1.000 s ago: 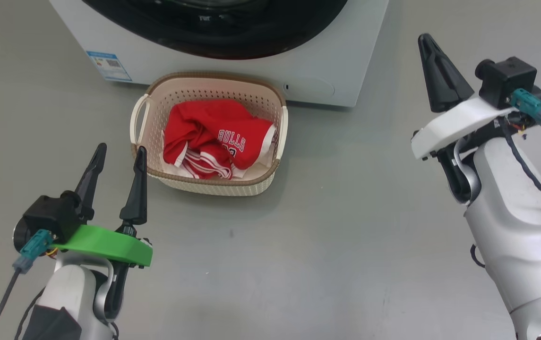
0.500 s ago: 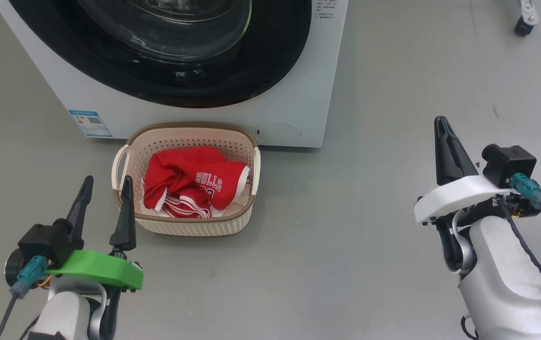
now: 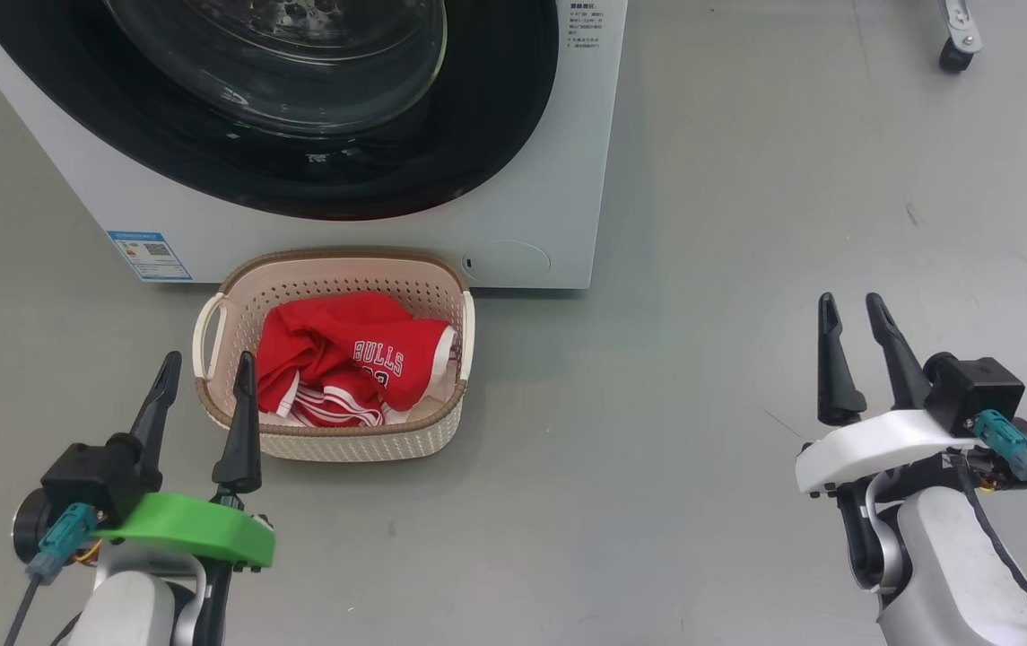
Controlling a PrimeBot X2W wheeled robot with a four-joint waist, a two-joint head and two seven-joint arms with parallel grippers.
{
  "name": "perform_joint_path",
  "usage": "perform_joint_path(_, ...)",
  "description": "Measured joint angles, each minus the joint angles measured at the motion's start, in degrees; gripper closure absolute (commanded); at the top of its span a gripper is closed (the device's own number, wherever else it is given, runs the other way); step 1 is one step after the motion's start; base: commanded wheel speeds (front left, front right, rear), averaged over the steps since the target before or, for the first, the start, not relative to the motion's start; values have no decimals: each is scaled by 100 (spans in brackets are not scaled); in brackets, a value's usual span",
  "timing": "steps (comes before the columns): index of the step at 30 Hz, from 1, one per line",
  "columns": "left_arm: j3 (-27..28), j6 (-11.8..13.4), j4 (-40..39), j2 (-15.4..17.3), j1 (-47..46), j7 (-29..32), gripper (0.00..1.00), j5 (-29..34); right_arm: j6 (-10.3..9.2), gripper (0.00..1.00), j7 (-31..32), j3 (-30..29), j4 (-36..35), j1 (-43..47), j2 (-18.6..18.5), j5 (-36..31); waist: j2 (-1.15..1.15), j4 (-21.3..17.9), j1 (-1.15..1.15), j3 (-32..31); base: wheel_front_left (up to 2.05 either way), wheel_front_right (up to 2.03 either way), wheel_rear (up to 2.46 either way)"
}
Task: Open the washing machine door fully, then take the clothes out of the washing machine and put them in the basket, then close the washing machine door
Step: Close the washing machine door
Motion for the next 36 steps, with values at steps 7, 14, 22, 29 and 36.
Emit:
perform_joint_path(7,24,-10,4,-30,35,0,0,43,-9,0,0,-71,-293,182,25,-65,0,-11,0,20,0,0,0)
perform_joint_path(14,68,-10,53,-94,66,0,0,48,-9,0,0,-70,-439,327,45,-133,0,-41,0,2,0,0,0)
perform_joint_path(22,86,-10,55,-108,66,0,0,99,-8,0,0,-73,-544,461,82,-154,0,-70,0,-40,0,0,0)
perform_joint_path(29,86,-10,88,-129,68,0,0,151,-5,0,0,-86,-614,559,107,-175,0,-69,0,-88,0,0,0)
perform_joint_path(36,71,-10,140,-146,101,0,0,164,2,0,0,-87,-653,591,125,-176,0,-69,0,-101,0,0,0)
